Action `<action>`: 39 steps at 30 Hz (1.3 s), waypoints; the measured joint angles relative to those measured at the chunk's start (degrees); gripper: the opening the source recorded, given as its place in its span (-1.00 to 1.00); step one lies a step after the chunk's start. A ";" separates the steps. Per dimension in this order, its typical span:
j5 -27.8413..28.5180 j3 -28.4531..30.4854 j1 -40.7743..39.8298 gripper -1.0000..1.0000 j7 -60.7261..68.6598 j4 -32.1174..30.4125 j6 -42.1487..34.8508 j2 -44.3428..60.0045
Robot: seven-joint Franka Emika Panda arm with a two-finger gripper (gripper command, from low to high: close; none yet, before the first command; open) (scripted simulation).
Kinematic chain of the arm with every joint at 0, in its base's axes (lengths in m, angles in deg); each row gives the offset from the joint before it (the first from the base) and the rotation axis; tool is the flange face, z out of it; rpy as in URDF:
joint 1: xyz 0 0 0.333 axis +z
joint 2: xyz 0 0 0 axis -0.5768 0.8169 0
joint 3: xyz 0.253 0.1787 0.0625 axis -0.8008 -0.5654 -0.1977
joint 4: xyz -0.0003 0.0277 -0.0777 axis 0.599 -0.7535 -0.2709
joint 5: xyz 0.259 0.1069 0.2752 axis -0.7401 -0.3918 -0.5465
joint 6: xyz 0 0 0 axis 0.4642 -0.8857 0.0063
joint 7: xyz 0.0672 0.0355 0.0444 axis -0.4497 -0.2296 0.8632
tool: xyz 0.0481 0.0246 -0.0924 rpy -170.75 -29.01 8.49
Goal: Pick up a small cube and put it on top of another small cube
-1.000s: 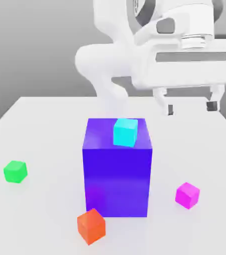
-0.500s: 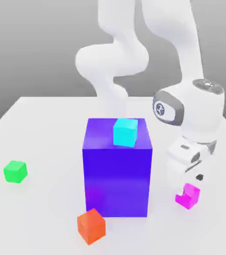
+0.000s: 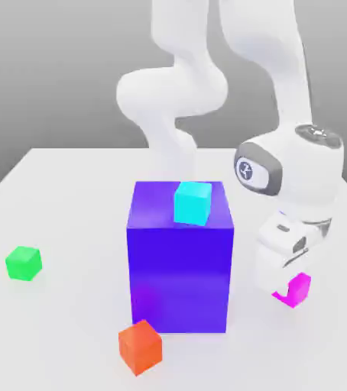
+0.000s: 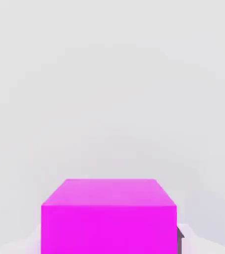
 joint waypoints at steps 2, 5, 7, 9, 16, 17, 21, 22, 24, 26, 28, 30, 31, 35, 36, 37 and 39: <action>0.59 1.02 -0.70 -1.00 -0.52 2.68 -0.98 0.63; 2.00 5.11 -3.00 -1.00 -3.99 6.80 -1.96 2.16; 2.81 8.26 -4.68 -1.00 -6.53 9.54 -2.50 3.26; 3.49 11.43 -6.44 -1.00 -9.02 12.26 -3.00 4.40; 4.93 22.46 -13.12 -1.00 -17.49 20.96 -4.49 8.24; 5.15 24.02 -14.32 -1.00 -19.31 20.80 -4.76 7.88; 5.81 31.73 -18.11 -1.00 -28.01 17.21 -5.97 4.40; 6.06 33.55 -19.12 -1.00 -30.34 16.01 -6.29 3.29; 6.64 37.04 -21.26 -1.00 -35.07 13.53 -6.93 0.93; 7.35 40.20 -25.04 -1.00 -39.90 10.98 -7.58 -1.60; 7.96 42.92 -30.74 -1.00 -44.99 8.37 -8.33 -4.31; 8.19 45.23 -36.70 -1.00 -50.19 5.62 -9.17 -7.15; 7.98 46.20 -39.17 -1.00 -52.79 3.91 -9.63 -8.79; -0.08 48.65 -41.34 -1.00 -54.78 -1.29 -6.71 -8.73; -3.61 48.33 -41.18 -1.00 -52.64 -1.44 -5.07 -6.76; -7.69 47.13 -41.55 -1.00 -49.90 -1.44 -3.39 -4.58; -16.22 43.02 -43.68 -1.00 -43.97 -1.18 -0.16 -0.10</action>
